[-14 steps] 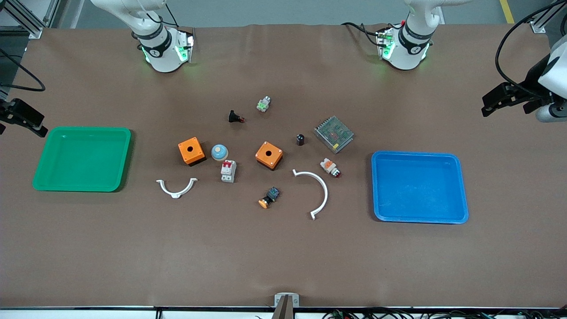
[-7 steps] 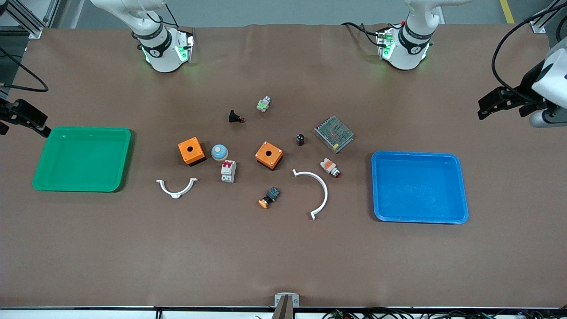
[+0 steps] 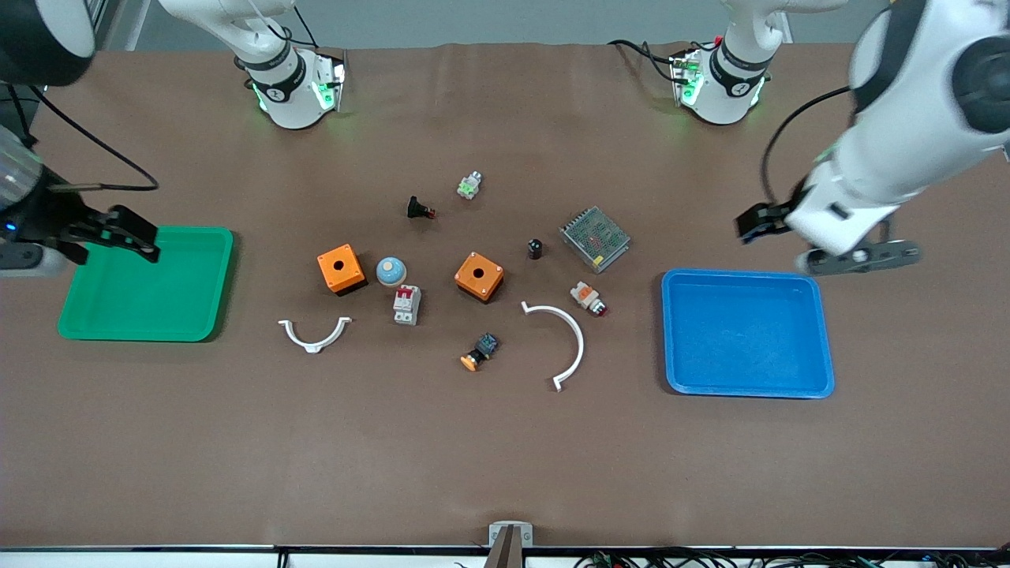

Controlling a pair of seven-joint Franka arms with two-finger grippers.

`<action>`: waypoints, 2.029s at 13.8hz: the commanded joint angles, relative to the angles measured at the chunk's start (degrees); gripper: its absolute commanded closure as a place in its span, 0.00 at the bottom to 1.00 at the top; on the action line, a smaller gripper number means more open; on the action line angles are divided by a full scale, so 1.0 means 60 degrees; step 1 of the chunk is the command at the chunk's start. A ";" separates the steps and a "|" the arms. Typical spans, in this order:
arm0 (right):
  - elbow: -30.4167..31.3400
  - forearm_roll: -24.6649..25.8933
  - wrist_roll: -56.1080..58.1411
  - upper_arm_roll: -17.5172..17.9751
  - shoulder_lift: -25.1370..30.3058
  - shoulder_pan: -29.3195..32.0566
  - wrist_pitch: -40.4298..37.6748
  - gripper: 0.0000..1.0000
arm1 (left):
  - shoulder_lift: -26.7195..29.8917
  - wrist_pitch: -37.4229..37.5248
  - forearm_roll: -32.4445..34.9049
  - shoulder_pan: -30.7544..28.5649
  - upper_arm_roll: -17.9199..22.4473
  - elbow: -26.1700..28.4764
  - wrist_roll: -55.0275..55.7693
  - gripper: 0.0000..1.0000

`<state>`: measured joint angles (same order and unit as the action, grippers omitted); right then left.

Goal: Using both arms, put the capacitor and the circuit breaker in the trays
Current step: 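Move the right gripper toward the circuit breaker while the left gripper reaches the capacitor, then grasp the breaker with the right gripper while the left gripper grasps the capacitor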

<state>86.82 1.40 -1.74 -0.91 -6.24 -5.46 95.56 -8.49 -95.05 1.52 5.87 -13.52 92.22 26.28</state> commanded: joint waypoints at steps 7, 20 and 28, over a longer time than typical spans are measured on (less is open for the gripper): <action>-0.0115 -0.0116 -0.0119 -0.0009 -0.1388 -0.1359 0.0406 0.00 | -0.1967 -0.3199 -0.0209 0.1247 -0.1248 0.1153 0.4889 0.00; 0.1833 -0.1405 -0.3309 -0.0024 -0.3381 -0.3337 0.4300 0.00 | -0.4354 -0.6596 0.0566 0.3182 -0.1189 0.1768 0.8977 0.03; 0.3313 -0.1405 -0.3826 -0.0039 -0.3822 -0.3880 0.6543 0.00 | -0.4737 -0.6936 0.1183 0.3593 -0.1204 0.2134 0.9639 0.16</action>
<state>105.10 -6.24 -24.15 -0.63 -29.31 -27.76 133.28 -37.44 -136.11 7.48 27.12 -20.91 103.59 82.64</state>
